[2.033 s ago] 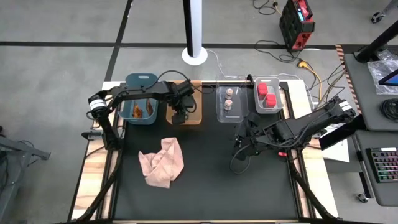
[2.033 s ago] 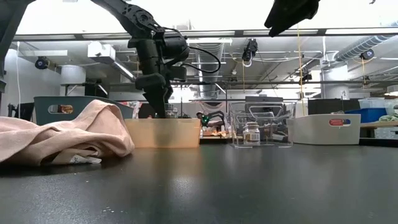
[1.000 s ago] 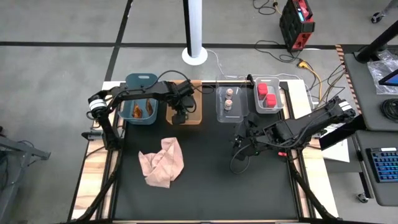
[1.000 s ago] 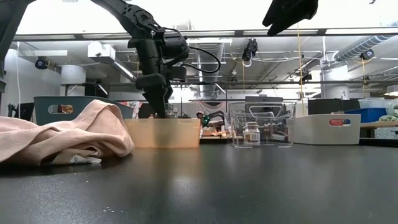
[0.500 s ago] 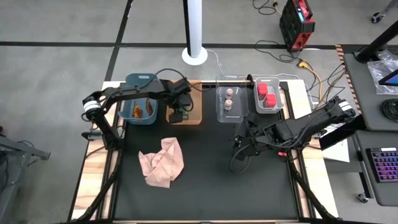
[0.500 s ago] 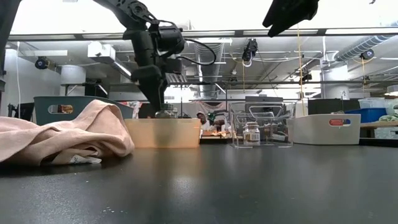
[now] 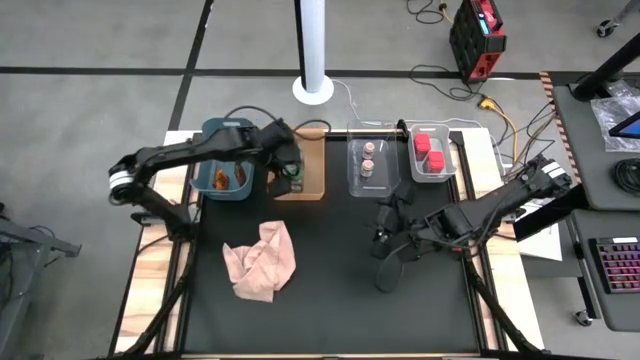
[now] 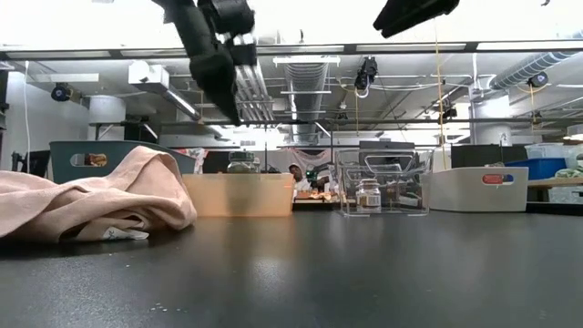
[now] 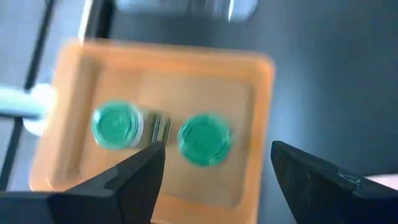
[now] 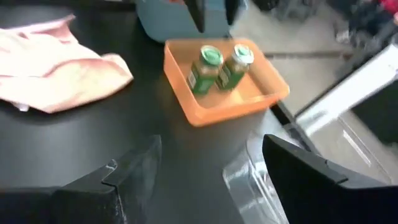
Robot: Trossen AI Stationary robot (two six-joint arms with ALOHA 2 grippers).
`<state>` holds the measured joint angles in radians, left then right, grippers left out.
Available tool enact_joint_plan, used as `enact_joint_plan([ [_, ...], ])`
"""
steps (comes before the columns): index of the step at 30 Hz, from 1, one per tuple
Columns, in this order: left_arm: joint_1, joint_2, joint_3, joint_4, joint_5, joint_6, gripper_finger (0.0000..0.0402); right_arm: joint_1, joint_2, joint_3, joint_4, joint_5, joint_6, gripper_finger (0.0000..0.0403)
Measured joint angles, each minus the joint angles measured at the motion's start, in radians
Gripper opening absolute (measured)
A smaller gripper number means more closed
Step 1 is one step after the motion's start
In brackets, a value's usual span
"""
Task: Sort spices by type
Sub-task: Return to Home Position
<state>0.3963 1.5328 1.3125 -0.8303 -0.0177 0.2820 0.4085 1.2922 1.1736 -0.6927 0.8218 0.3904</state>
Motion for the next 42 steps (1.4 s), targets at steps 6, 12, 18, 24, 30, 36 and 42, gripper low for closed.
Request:
enact_joint_plan([
  [6,-0.103,-0.143,-0.002,0.069,0.002,-0.051,0.0276,0.026,0.0,-0.059,0.194,0.019,-0.139,0.0262],
  [12,-0.239,-0.238,-0.017,0.122,0.005,-0.225,0.0276,0.026,0.003,-0.133,0.408,0.016,-0.335,0.0256],
  [18,-0.432,-0.247,-0.096,0.235,0.006,-0.37,0.0276,0.031,0.042,-0.199,0.579,0.009,-0.423,0.026],
  [24,-0.668,-0.279,-0.361,0.716,0.014,-0.278,0.0276,0.051,0.051,-0.294,0.735,0.009,-0.418,0.0273],
  [30,-0.757,-0.375,-0.588,0.996,0.017,-0.196,0.0276,0.058,0.013,-0.42,0.97,-0.034,-0.556,0.0286],
  [36,-0.651,-0.584,-0.711,1.004,0.04,-0.171,0.0276,0.035,-0.063,-0.53,1.25,-0.167,-0.726,0.0296],
  [42,-0.508,-0.825,-0.801,0.938,0.168,-0.132,0.0276,-0.026,-0.202,-0.603,1.279,-0.309,-0.75,0.0305],
])
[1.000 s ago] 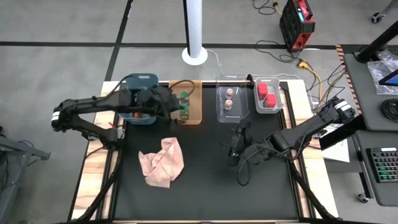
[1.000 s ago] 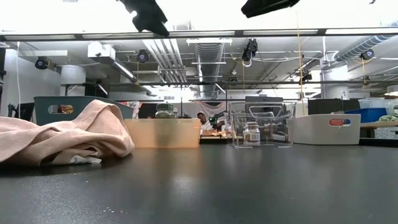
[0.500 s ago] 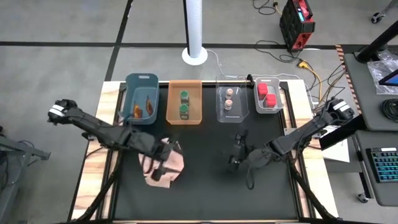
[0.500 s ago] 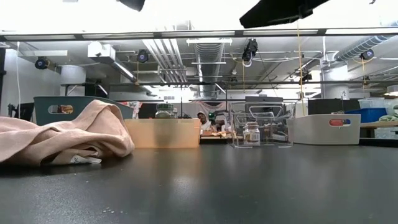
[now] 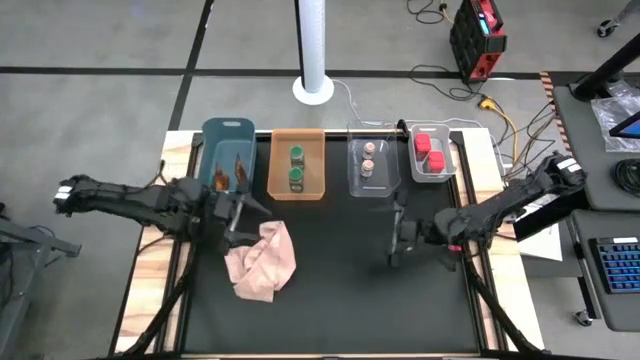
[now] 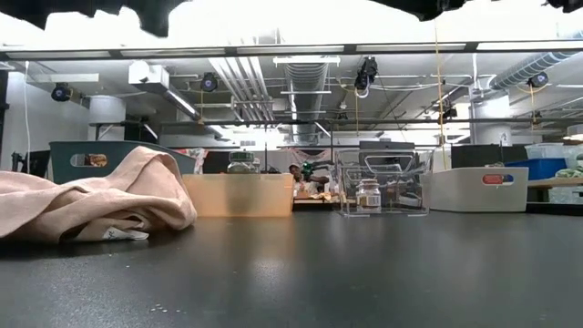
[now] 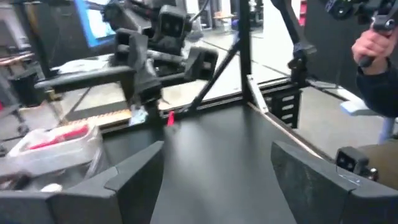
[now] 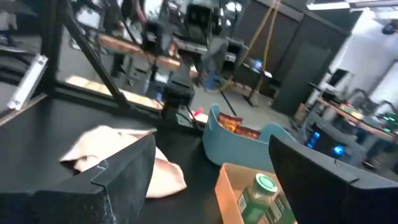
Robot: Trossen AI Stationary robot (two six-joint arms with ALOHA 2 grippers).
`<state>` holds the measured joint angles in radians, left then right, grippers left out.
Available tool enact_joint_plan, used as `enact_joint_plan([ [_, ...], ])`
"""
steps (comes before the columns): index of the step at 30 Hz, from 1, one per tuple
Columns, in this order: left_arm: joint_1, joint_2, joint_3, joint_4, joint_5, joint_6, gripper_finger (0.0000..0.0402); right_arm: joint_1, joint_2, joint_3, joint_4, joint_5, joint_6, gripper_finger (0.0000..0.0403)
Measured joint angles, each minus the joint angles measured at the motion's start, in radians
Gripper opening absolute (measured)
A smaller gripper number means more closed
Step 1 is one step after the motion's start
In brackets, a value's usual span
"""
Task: Sort spices by type
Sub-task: Return to Home Position
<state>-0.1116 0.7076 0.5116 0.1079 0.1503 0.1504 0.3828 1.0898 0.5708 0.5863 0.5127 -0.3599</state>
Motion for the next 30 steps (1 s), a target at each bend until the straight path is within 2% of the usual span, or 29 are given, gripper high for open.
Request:
enact_joint_plan([
  [6,0.087,-0.195,-0.105,-0.036,0.018,0.002,0.0276,-0.08,-0.165,-0.096,-0.008,-0.126,0.005,0.0314],
  [15,0.099,-0.482,-0.206,-0.144,0.02,-0.009,0.0276,-0.098,-0.386,-0.264,-0.002,-0.131,0.006,0.0327],
  [22,0.099,-0.703,-0.263,-0.227,0.018,-0.002,0.0276,-0.113,-0.653,-0.406,-0.002,-0.12,-0.005,0.0332],
  [30,0.102,-0.698,-0.306,-0.248,-0.002,0.014,0.0276,-0.115,-0.967,-0.547,-0.001,-0.14,-0.116,0.0319],
])
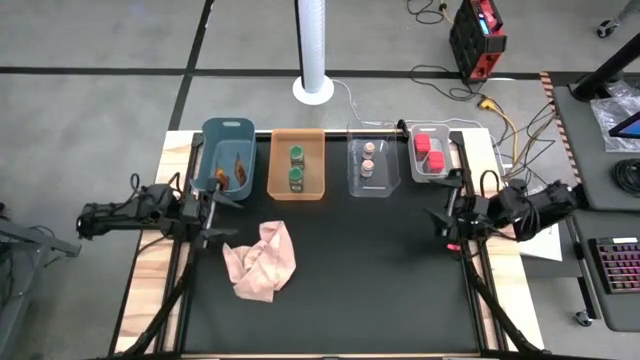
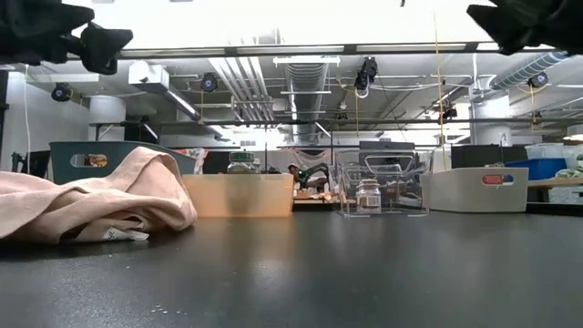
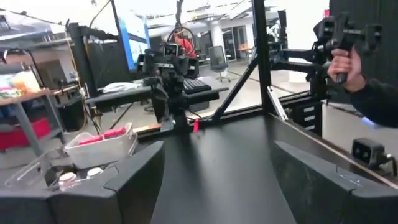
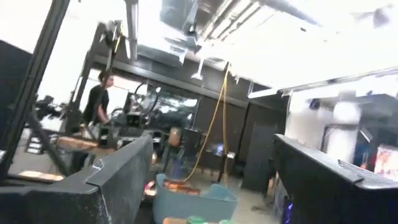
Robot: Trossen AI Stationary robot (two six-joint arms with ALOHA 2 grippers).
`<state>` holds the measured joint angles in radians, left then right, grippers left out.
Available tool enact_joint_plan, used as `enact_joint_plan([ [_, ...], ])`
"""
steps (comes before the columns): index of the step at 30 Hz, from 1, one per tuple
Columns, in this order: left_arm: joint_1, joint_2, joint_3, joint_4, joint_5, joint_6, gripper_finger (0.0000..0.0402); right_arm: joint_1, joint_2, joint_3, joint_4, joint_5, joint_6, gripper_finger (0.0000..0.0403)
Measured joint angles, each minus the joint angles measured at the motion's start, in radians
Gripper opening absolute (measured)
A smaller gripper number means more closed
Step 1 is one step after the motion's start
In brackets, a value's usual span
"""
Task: Sort spices by type
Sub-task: Return to Home Position
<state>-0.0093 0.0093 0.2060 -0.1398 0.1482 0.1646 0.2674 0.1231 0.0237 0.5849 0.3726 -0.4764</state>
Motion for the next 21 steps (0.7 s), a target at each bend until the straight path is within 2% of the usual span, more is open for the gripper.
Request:
enact_joint_plan([
  [4,0.0,-0.009,-0.042,0.005,0.0,0.052,0.0276,-0.003,-0.122,-0.012,-0.079,-0.045,-0.062,0.0311],
  [8,0.0,-0.01,-0.114,0.049,-0.01,0.055,0.0276,-0.003,-0.115,-0.012,-0.032,-0.065,-0.098,0.0304],
  [11,0.0,0.0,-0.197,0.176,-0.035,0.057,0.0276,-0.005,-0.12,-0.012,-0.038,-0.059,-0.088,0.0299],
  [21,0.0,0.015,-0.189,0.166,-0.053,0.072,0.0276,-0.004,-0.108,-0.013,-0.096,-0.058,0.021,0.0292],
])
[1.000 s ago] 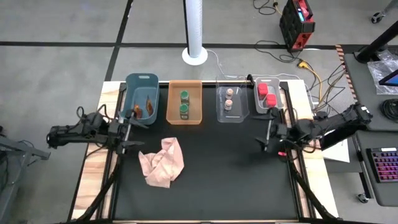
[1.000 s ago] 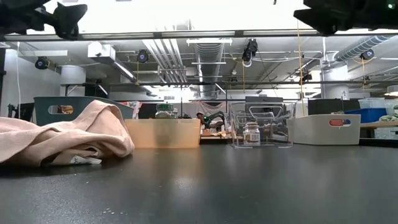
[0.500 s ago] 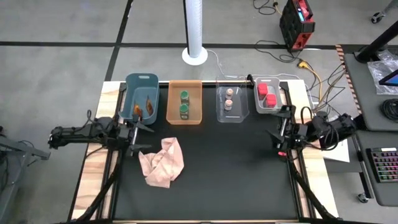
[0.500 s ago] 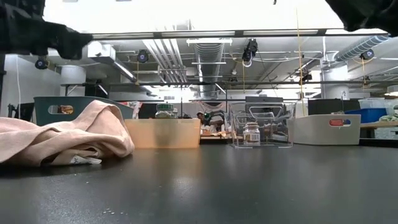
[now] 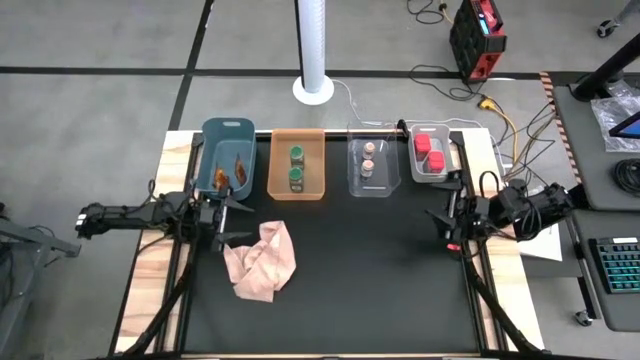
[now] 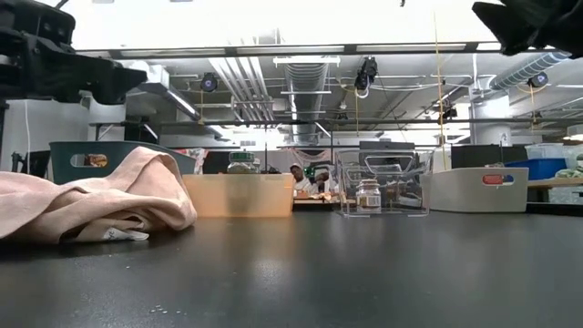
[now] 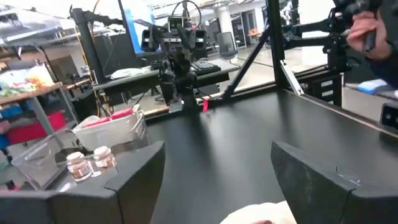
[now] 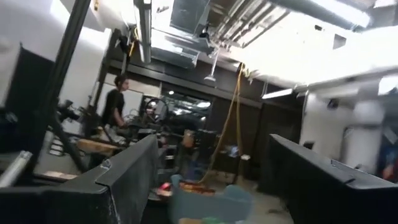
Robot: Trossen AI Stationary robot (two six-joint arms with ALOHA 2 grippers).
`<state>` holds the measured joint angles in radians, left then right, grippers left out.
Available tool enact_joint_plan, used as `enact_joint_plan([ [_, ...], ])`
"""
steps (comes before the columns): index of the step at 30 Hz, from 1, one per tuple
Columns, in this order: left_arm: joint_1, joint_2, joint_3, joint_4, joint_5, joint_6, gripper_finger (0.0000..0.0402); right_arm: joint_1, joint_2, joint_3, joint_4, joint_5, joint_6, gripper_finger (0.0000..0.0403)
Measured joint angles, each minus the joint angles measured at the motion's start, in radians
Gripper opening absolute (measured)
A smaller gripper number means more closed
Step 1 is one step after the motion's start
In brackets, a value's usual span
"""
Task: Sort spices by type
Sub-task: Return to Home Position
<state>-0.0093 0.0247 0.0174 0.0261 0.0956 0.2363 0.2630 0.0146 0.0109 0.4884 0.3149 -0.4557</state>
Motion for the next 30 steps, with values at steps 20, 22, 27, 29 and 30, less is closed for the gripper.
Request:
enact_joint_plan([
  [20,0.0,0.03,0.001,0.003,0.0,-0.017,0.0276,0.0,0.008,0.0,-0.024,0.0,0.327,0.0337],
  [22,0.0,0.032,0.001,0.003,0.0,-0.017,0.0276,0.0,0.008,0.0,-0.024,0.0,0.329,0.0339],
  [27,0.0,0.038,0.001,0.003,0.0,-0.017,0.0276,0.0,0.007,0.0,-0.025,-0.001,0.243,0.0333],
  [29,0.0,0.041,0.001,0.003,0.0,-0.017,0.0276,0.0,0.008,0.0,-0.028,0.0,0.246,0.0329],
  [30,0.0,0.042,0.001,0.003,0.0,-0.017,0.0276,0.0,0.004,0.0,-0.035,-0.001,0.265,0.0327],
])
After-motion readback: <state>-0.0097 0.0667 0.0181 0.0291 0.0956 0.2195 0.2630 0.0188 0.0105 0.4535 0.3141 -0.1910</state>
